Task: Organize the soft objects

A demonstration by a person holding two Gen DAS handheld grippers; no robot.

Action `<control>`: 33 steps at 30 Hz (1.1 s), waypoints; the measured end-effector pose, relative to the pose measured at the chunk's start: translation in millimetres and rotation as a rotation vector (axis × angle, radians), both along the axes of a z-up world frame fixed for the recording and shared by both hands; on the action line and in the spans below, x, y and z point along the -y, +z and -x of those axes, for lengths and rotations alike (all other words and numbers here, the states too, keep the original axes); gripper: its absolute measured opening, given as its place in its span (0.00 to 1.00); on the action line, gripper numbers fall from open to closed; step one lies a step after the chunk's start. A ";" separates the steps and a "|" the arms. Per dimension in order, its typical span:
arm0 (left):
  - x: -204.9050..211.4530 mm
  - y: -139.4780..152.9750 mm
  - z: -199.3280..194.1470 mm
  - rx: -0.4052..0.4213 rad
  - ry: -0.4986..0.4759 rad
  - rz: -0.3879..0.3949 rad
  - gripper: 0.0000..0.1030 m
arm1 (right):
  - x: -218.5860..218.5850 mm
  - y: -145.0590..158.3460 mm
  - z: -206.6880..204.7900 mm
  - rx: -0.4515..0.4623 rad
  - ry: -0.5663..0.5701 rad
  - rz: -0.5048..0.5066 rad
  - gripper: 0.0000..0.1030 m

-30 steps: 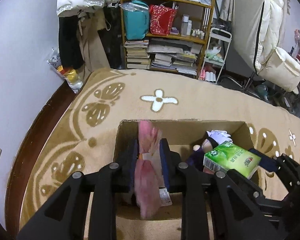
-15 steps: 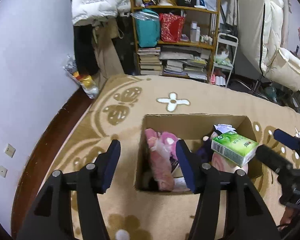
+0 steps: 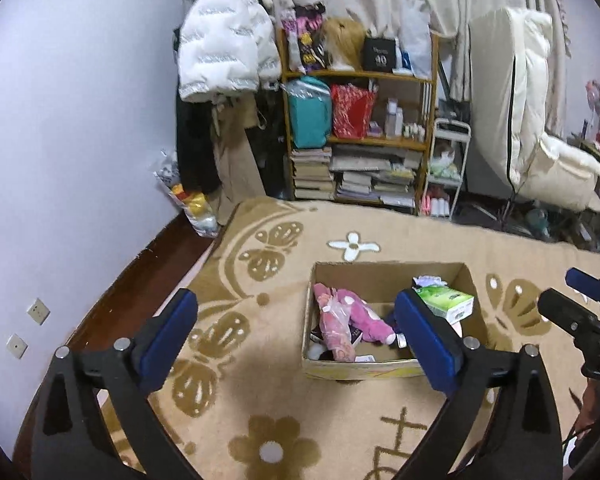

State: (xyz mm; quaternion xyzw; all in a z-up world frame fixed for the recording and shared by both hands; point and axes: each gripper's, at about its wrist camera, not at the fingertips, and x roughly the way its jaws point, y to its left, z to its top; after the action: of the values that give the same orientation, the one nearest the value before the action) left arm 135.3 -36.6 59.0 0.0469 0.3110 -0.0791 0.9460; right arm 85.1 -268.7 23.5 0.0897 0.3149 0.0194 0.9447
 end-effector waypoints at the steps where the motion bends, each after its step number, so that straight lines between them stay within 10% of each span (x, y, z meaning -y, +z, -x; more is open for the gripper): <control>1: -2.6 3.2 6.7 0.012 0.001 -0.001 0.99 | -0.4 3.2 5.1 0.002 0.005 0.009 1.00; 17: -47.1 2.6 96.7 0.111 0.058 0.048 0.99 | -2.0 25.0 98.2 0.152 -0.009 0.080 1.00; 33: -53.9 -40.1 118.8 0.132 0.021 0.059 0.99 | -4.8 -30.1 124.5 0.180 -0.010 0.077 1.00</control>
State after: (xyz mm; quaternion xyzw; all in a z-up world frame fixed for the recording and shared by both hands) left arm 16.5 17.3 18.9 0.0211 0.2462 -0.0749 0.9661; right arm -39.3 -263.9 -6.6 0.0527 0.2288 0.0105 0.9720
